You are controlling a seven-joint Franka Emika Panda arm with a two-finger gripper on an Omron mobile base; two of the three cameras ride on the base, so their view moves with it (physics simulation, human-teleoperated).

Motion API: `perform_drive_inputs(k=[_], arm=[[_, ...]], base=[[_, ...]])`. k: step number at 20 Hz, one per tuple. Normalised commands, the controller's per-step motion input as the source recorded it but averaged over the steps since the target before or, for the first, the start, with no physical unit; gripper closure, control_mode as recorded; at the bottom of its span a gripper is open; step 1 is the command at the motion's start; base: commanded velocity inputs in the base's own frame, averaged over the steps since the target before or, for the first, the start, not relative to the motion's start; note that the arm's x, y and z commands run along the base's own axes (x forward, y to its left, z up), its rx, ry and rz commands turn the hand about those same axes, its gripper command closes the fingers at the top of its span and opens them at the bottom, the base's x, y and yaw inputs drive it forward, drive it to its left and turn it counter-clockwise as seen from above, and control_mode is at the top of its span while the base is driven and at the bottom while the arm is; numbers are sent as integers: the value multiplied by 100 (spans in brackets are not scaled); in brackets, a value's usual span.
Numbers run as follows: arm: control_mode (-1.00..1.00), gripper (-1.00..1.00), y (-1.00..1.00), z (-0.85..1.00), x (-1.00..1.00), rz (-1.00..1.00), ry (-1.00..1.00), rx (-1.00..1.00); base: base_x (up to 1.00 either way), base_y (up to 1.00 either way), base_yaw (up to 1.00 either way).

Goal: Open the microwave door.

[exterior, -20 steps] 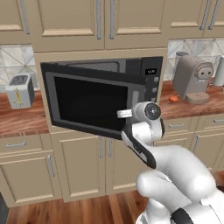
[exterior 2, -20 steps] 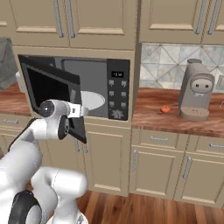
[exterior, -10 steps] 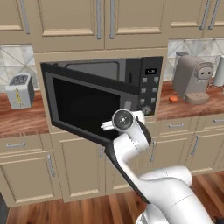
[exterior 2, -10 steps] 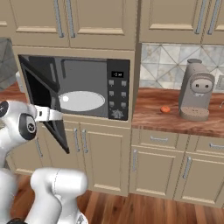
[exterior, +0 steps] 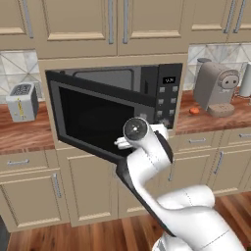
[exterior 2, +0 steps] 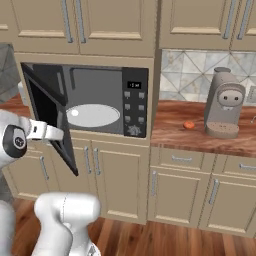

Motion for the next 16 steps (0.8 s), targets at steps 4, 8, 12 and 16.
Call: perform_drive_inputs(k=[4, 8, 12, 16], arm=[[-100, -100, -100, 17, -100, -5, -11, 34], [-100, -100, -100, 55, -78, -1, -4, 42], [-100, -100, -100, 39, -41, 3, 3, 78], [-100, -100, -99, 1, -8, 8, 5, 88]], base=[[0, 0, 0], [0, 0, 0], [0, 0, 0], [0, 0, 0]])
